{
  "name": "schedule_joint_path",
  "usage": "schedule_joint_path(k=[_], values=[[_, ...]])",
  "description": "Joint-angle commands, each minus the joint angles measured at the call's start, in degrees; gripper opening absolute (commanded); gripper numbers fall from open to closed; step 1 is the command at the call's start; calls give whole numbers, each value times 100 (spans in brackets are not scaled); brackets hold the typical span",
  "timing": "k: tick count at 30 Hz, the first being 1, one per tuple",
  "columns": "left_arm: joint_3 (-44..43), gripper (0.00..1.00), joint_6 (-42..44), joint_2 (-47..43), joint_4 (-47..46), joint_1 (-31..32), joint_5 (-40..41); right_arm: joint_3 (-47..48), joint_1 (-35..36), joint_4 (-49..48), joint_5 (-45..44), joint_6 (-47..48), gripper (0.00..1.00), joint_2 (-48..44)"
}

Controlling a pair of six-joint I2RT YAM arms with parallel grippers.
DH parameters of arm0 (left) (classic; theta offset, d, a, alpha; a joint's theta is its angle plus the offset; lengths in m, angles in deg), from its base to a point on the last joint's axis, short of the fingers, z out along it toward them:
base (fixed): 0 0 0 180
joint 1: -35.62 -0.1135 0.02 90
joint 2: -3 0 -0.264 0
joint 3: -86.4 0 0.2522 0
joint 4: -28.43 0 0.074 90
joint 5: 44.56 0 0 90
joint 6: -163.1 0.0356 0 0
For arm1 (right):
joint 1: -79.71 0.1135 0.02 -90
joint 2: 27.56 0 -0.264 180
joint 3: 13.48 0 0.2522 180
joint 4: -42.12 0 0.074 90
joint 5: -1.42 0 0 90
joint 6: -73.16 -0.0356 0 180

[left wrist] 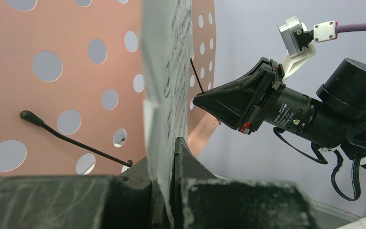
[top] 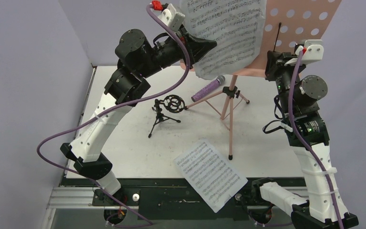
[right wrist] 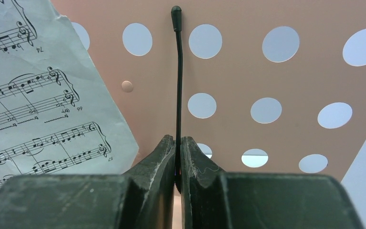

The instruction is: Set up the instrument practice props

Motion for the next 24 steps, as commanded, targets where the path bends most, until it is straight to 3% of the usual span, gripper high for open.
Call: schedule_joint_path(k=[1, 12, 24], values=[[-264, 0, -67, -9, -357, 18, -63, -33, -28, -325, 20, 78, 5, -148], [-418, 0, -45, 155, -508, 23, 28, -293, -31, -610, 491, 208, 5, -376], [-1171, 0, -128, 683, -411, 65, 152, -497, -29, -782, 750, 291, 5, -551]])
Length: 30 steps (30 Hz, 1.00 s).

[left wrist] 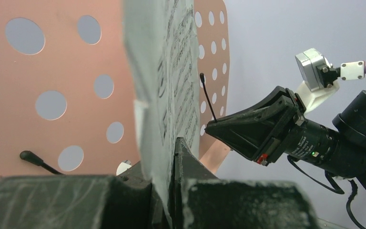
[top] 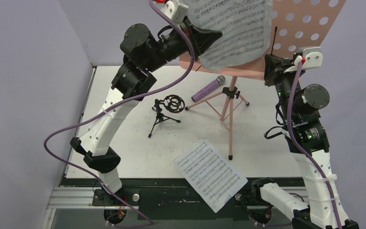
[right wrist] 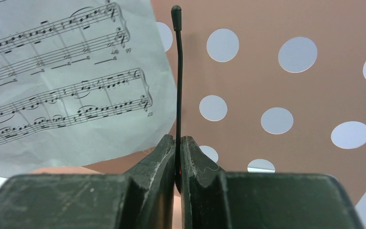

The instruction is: Set up the instrument practice props

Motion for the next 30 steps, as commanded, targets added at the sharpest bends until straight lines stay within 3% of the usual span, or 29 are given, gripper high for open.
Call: schedule_joint_path(k=[1, 30], values=[[-462, 0, -84, 172, -235, 71, 108, -56, -22, -428, 259, 98, 5, -196], [-1158, 0, 237, 892, -181, 500, 320, -114, -25, -435, 655, -161, 5, -243]])
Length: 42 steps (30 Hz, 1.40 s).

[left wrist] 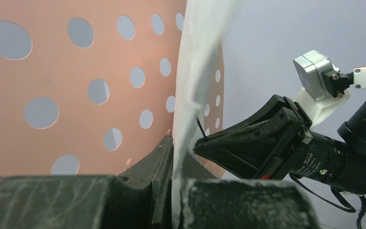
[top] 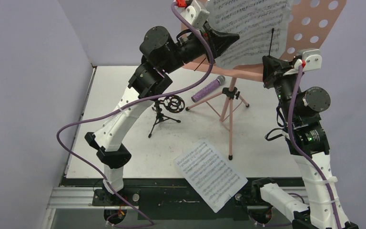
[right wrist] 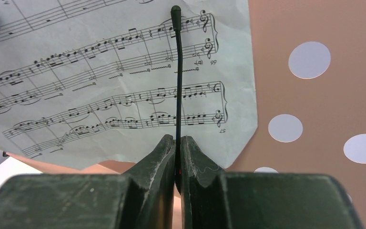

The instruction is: Set up the instrument practice props

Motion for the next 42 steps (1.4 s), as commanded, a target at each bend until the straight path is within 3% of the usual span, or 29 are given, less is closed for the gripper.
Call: schedule_joint_path(k=[1, 4, 12, 18, 35, 42], values=[[-367, 0, -15, 149, -104, 20, 115, 35, -22, -321, 266, -132, 5, -120], [-383, 0, -39, 200, -81, 16, 113, 53, -24, -322, 278, -152, 5, -142], [-379, 23, -49, 217, -72, 17, 123, 55, -28, -321, 303, -219, 5, -153], [-120, 34, 45, 64, -70, 20, 274, 64, -28, -295, 257, -229, 5, -127], [1001, 26, 215, -613, -54, 5, 674, 80, -22, -285, 257, -225, 5, -138], [1339, 12, 79, -713, -408, 11, 584, 60, -27, -295, 282, -242, 5, -154]])
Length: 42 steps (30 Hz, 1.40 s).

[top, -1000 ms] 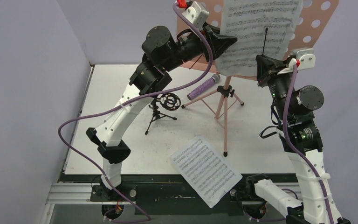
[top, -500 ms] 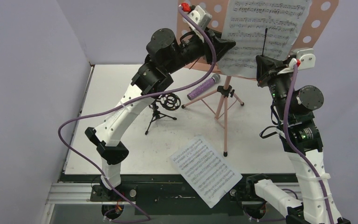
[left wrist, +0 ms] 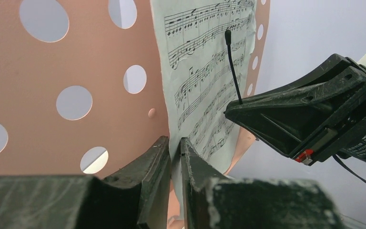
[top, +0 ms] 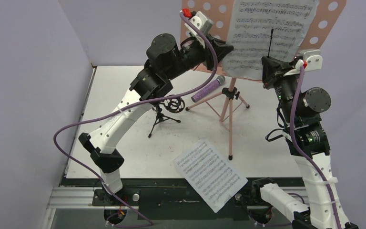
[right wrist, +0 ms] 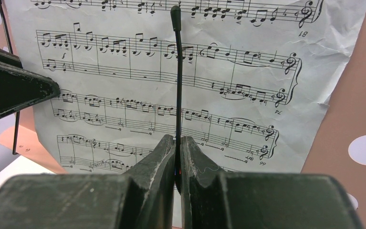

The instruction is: Set up the instrument practice props

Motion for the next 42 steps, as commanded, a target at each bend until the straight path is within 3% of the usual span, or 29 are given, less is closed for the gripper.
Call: schedule_joint_path(k=[1, 5, 25, 42], values=[[16, 9, -106, -198, -487, 14, -37, 62, -18, -328, 202, -78, 5, -125], [-133, 0, -219, -62, -566, 10, -201, 73, -19, -332, 212, -82, 5, -109], [-236, 0, -935, 263, -1125, 14, -546, 153, -21, -403, 356, -159, 5, -107], [-338, 0, -970, 490, -1082, 58, -657, 142, -24, -429, 384, -192, 5, -182]])
